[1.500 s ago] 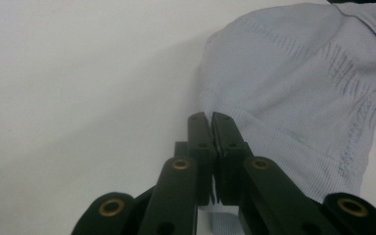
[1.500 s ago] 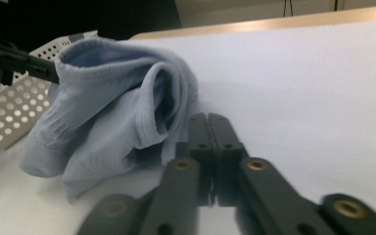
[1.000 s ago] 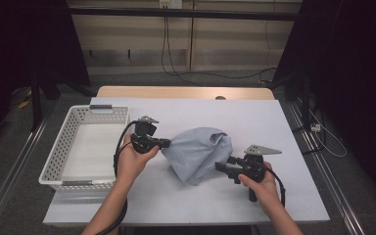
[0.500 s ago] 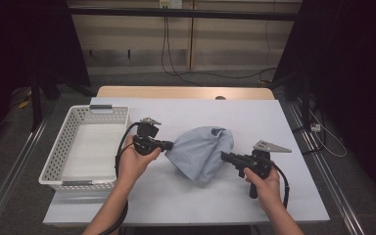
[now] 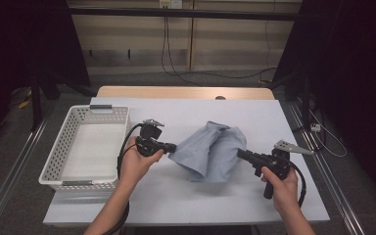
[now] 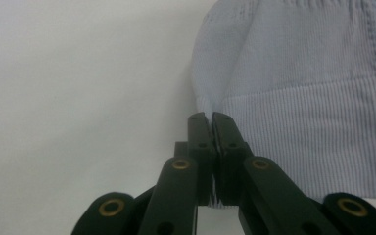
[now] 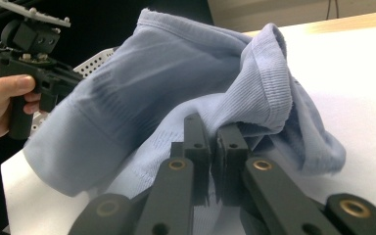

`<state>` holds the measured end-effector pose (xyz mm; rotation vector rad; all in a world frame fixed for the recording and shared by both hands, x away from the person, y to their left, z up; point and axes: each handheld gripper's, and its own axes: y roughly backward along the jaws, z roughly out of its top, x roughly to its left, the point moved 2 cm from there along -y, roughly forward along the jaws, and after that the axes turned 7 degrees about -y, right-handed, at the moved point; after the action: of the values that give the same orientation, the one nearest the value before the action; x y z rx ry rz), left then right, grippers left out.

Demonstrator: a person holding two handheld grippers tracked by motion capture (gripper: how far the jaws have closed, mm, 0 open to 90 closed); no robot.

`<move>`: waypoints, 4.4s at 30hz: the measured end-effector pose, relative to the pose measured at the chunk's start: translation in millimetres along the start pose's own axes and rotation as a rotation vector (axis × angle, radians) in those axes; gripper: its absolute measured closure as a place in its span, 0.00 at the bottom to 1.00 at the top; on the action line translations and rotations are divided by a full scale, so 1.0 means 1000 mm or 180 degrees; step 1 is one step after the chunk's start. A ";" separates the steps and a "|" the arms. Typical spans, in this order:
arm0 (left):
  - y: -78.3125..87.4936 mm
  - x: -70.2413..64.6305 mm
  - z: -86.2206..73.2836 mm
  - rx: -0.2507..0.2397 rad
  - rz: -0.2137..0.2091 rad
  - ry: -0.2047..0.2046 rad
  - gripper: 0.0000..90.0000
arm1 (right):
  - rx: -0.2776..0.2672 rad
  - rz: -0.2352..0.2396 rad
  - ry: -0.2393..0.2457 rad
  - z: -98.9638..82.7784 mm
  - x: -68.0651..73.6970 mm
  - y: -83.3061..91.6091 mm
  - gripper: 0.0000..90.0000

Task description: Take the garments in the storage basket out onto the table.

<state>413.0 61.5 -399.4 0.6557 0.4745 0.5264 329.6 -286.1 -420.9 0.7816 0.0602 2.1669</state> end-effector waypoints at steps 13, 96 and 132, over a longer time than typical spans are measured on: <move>0.001 0.005 -0.011 0.0126 0.0057 0.0049 0.97 | 0.0147 -0.0123 0.0018 -0.004 -0.007 0.001 0.96; -0.021 -0.013 -0.001 0.0327 -0.0030 -0.0091 0.93 | 0.0070 -0.0775 0.0550 0.036 0.023 -0.040 0.32; -0.042 0.000 0.048 -0.0086 0.0304 -0.0523 0.22 | 0.0994 -0.0158 0.0736 -0.042 0.040 -0.074 0.95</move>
<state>453.4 11.7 -394.1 0.6920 0.2821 0.5631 337.9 -198.9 -456.1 0.6874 0.5415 2.2193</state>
